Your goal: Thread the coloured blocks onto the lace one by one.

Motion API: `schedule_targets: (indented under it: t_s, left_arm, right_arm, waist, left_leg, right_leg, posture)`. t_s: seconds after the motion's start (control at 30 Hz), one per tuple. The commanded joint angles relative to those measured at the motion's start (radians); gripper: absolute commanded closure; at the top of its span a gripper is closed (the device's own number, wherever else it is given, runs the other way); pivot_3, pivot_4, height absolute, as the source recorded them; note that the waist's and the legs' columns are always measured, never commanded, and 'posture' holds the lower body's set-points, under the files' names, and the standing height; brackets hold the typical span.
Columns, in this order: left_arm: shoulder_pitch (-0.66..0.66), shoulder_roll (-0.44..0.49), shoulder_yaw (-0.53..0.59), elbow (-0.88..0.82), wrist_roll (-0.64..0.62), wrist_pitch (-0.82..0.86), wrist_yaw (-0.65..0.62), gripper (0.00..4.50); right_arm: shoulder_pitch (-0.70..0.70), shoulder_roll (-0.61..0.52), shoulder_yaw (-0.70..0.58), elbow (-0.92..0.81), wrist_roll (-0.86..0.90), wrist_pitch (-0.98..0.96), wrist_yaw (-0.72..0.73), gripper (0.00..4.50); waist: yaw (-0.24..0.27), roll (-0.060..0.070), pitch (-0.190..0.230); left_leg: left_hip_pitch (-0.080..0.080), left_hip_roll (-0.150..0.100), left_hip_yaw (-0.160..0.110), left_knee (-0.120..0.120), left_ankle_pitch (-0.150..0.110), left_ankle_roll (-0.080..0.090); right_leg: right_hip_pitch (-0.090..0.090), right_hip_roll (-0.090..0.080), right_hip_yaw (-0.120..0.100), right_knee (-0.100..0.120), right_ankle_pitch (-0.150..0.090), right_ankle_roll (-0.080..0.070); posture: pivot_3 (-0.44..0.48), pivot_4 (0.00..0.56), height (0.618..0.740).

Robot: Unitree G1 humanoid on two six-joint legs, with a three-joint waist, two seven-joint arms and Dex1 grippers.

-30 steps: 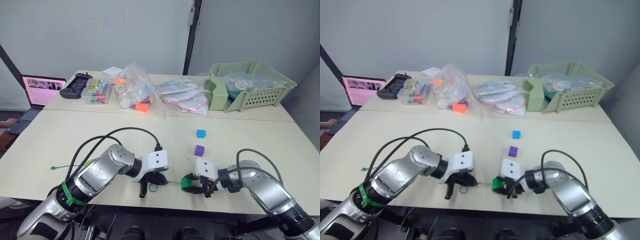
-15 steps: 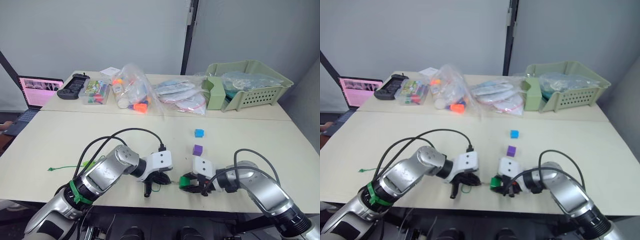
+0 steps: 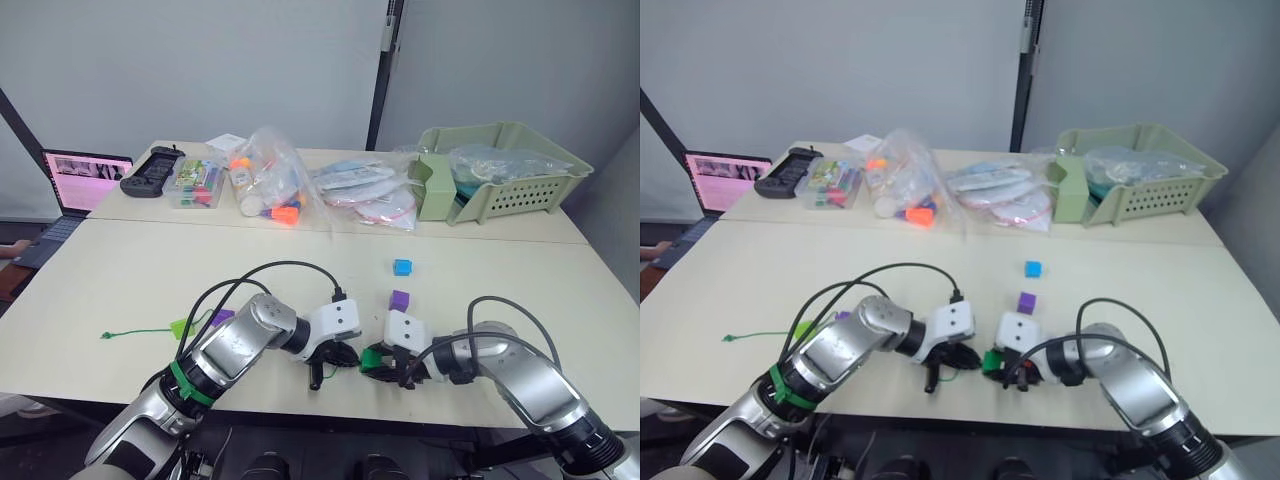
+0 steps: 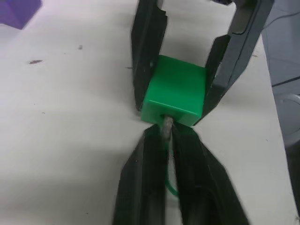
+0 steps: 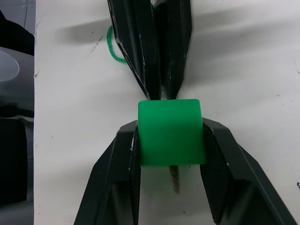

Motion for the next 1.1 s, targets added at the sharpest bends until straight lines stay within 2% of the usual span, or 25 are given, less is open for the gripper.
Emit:
schedule_targets:
  t_s: [0.03,0.2,0.37,0.57,0.67,0.9,0.93,1.1]
  left_arm:
    - [-0.007,0.022,0.038,-0.045,-0.031,-0.068,-0.044,2.84]
    - [0.041,0.105,0.044,-0.084,-0.027,-0.051,-0.071,1.25]
    - [0.089,0.118,0.06,-0.115,-0.052,-0.002,-0.05,1.19]
    - [0.107,0.104,0.038,-0.064,-0.016,-0.045,-0.002,1.19]
    - [0.112,0.098,0.039,-0.058,-0.019,-0.061,0.001,2.02]
    - [0.109,0.099,0.033,-0.046,-0.013,-0.092,-0.009,4.31]
    - [0.108,0.099,0.033,-0.046,-0.013,-0.094,-0.012,4.47]
    - [0.085,0.079,0.029,-0.037,-0.001,-0.116,-0.013,4.5]
  right_arm:
    - [0.012,0.016,0.013,-0.012,-0.021,-0.016,-0.039,3.31]
    - [0.025,0.009,0.005,-0.006,-0.029,-0.023,-0.051,3.31]
    - [0.026,0.005,0.0,-0.005,-0.028,-0.021,-0.053,3.31]
    - [0.024,0.005,0.0,-0.012,-0.025,-0.015,-0.052,3.31]
    - [0.024,0.006,0.0,-0.014,-0.025,-0.012,-0.054,3.31]
    - [0.029,0.007,-0.006,-0.024,-0.022,-0.004,-0.062,3.31]
    - [0.03,0.007,-0.007,-0.025,-0.022,-0.002,-0.063,3.31]
    - [0.038,0.007,-0.006,-0.036,-0.019,0.002,-0.068,3.31]
  waist:
    - [-0.004,0.0,0.0]
    - [-0.013,0.0,0.0]
    - [-0.008,0.0,0.0]
    - [-0.007,0.0,0.0]
    - [-0.007,0.0,0.0]
    - [-0.007,0.0,0.0]
    - [-0.007,0.0,0.0]
    - [-0.006,0.0,0.0]
  left_leg:
    - [0.0,0.0,0.0,0.0,0.0,0.0]
    - [0.0,0.002,0.0,-0.002,0.0,0.0]
    - [0.0,0.002,0.0,-0.002,0.0,0.0]
    - [0.0,0.002,0.0,-0.002,0.0,0.0]
    - [0.001,0.002,0.0,-0.002,0.0,0.0]
    - [0.0,0.002,0.0,-0.002,0.0,0.0]
    - [0.001,0.002,0.0,-0.002,0.0,0.0]
    - [0.0,0.002,0.0,-0.002,0.0,0.0]
  right_leg:
    - [0.0,0.0,0.0,0.0,0.0,0.0]
    - [0.0,0.001,0.0,-0.002,0.001,-0.002]
    - [0.0,0.001,0.0,-0.002,0.001,-0.002]
    - [0.0,0.001,0.0,-0.003,0.0,-0.001]
    - [0.0,0.001,0.0,-0.003,0.001,-0.001]
    - [0.0,0.001,0.0,-0.003,0.001,-0.001]
    - [0.0,0.001,0.0,-0.003,0.001,-0.001]
    - [0.0,0.001,0.0,-0.003,0.001,-0.001]
  posture:
    - [0.0,0.15,0.74]
    - [0.0,0.15,0.74]
    - [0.0,0.15,0.74]
    - [0.0,0.15,0.74]
    - [0.0,0.15,0.74]
    - [0.0,0.15,0.74]
    - [0.0,0.15,0.74]
    - [0.0,0.15,0.74]
